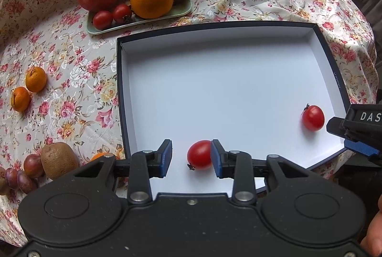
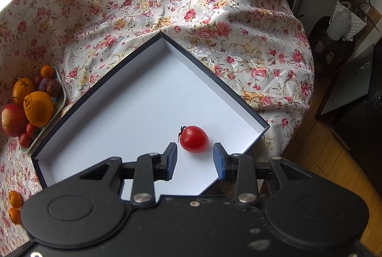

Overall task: Organize fruits
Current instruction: 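Open the left tool to drop its tomato in the box while the right tool releases its tomato, then move the left tool to a brown kiwi while the right tool moves to a mandarin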

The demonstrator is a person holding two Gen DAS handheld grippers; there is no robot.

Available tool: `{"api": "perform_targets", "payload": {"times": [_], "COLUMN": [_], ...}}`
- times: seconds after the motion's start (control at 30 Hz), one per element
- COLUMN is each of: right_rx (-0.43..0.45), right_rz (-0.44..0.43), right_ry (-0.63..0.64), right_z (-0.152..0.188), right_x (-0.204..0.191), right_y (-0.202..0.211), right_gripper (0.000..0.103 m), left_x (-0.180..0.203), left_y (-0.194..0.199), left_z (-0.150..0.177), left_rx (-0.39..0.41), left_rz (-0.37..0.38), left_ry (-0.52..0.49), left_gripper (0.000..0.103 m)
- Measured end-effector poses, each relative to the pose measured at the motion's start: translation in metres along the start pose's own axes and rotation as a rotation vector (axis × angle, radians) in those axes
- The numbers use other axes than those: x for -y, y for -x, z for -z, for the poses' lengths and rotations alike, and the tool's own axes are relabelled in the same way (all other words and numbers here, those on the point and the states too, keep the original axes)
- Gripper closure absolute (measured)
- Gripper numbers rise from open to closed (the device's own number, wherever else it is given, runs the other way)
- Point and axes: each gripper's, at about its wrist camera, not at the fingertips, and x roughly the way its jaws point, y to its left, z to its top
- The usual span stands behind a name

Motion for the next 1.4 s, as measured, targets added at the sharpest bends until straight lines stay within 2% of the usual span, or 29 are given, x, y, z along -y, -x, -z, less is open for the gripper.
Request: {"api": "perform_targets", "payload": {"times": [0.17,0.3,0.63,1.17,1.4], "right_rx": [-0.069,-0.112,-0.145,-0.179,-0.222], "right_rz": [0.048,0.014,-0.038,-0.121,-0.174], "right_ry": [0.033,0.02,0.05,0.197,0.273], "right_z": [0.006,0.011,0.028,0.072,0.093], "right_x": [-0.011,-0.021,-0.06,-0.142,-0.18], "right_y": [-0.007,-0.007,0.001,0.018,0.018], "right_gripper": [0.067,0.067,0.067,0.067,0.067], "left_x": [-0.011,-0.023,-0.069,-0.169,-0.209], "left_y": [0.002,0.006,0.017,0.04,0.045], "left_z": [0.002,0.002,0.006,0.017,0.025], "left_rx": [-0.012,-0.019,-0.032,-0.02,-0.013], "left_rz": [-0.014,-0.021,-0.038,-0.065,-0.094], "left_ry": [0.01,0.028,0.094,0.233,0.275], "left_gripper": [0.059,0.059,0.058,0.058,0.058]}}
